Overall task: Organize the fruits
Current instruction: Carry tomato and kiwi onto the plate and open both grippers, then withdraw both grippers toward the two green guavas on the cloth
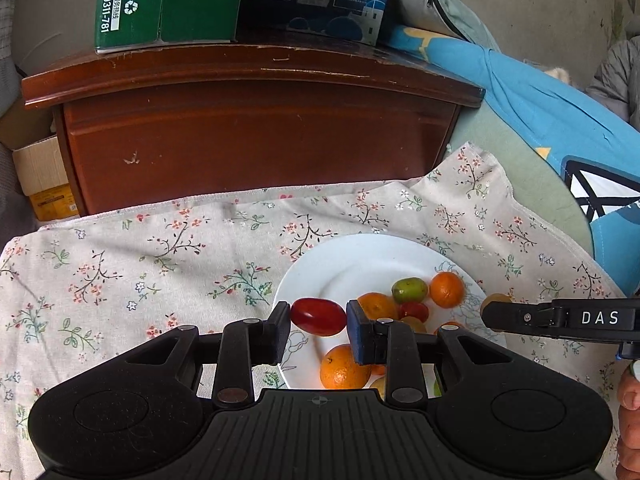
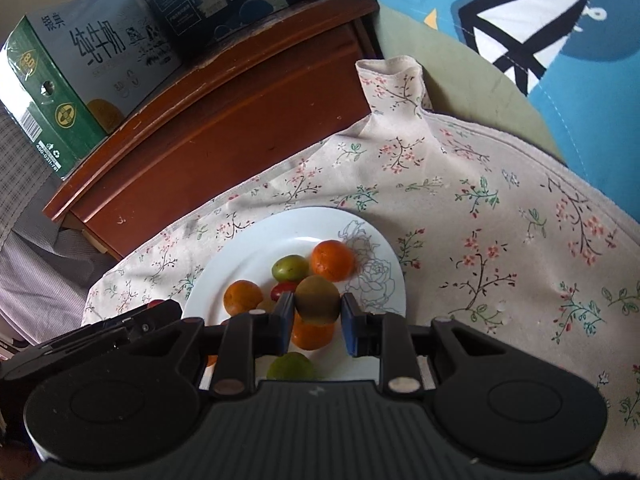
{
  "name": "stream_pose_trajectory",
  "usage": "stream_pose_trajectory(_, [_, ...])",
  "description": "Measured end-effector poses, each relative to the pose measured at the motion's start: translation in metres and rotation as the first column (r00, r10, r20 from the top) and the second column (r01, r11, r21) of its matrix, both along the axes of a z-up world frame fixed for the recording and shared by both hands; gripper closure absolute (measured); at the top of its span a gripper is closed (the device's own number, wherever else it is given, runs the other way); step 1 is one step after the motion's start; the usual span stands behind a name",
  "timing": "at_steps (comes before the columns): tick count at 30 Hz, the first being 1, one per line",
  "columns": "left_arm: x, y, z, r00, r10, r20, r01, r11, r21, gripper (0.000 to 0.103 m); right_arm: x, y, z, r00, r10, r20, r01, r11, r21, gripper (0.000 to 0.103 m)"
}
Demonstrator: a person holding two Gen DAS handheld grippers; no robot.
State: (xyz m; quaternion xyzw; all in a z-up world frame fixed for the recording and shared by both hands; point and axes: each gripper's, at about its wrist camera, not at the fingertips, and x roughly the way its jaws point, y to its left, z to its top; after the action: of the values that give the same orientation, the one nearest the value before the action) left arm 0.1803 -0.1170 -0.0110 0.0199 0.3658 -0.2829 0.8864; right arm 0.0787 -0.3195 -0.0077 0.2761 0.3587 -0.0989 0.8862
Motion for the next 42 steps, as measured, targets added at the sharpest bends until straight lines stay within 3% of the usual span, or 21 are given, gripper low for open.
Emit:
stream_pose_trajectory(10, [0.001,-0.011,-0.007,1.0,-0.019,-0.005,0.019,1.0,0.015,0.074,0.011,-0.003,-0.012,1.0,-0.016,-0.009,0.016,0.999,0.037,0.074])
stream_pose_trajectory(18, [-0.005,-0.003,0.018,1.0,0.0,0.014,0.0,1.0,-0.012,0.071,0.009,0.002,0.006,0.999,0.019,0.046,-0.021,0.999,0.041,0.074])
stream_pose_trajectory(20, [-0.009,0.002,0.024,1.0,0.006,0.014,-0.006,1.0,-0.004,0.063,0.007,0.007,0.009,0.998,0.041,0.049,-0.042,0.999,0.028,0.074])
stream_pose_trajectory(22, [-0.014,0.007,0.028,1.0,0.015,0.021,-0.016,1.0,0.02,0.044,0.004,0.013,0.01,0.997,0.062,0.044,-0.063,0.998,0.018,0.074])
stream_pose_trajectory(26, [-0.026,0.019,0.03,1.0,0.017,0.013,-0.018,0.998,0.063,0.044,-0.006,0.029,0.009,0.992,0.121,0.023,-0.121,0.993,0.003,0.074])
stream_pose_trajectory(30, [-0.035,0.036,0.027,0.998,0.037,-0.048,-0.032,0.995,0.095,0.042,-0.016,0.051,0.008,0.979,0.202,0.005,-0.202,0.979,-0.036,0.074])
stream_pose_trajectory(35, [-0.05,0.056,0.025,0.996,0.053,-0.067,-0.043,0.989,0.144,0.029,-0.029,0.077,0.003,0.958,0.286,-0.017,-0.287,0.956,-0.053,0.073])
stream_pose_trajectory(42, [-0.062,0.073,0.025,0.993,0.082,-0.081,-0.07,0.987,0.144,0.028,-0.041,0.105,-0.003,0.923,0.384,-0.024,-0.384,0.92,-0.073,0.071])
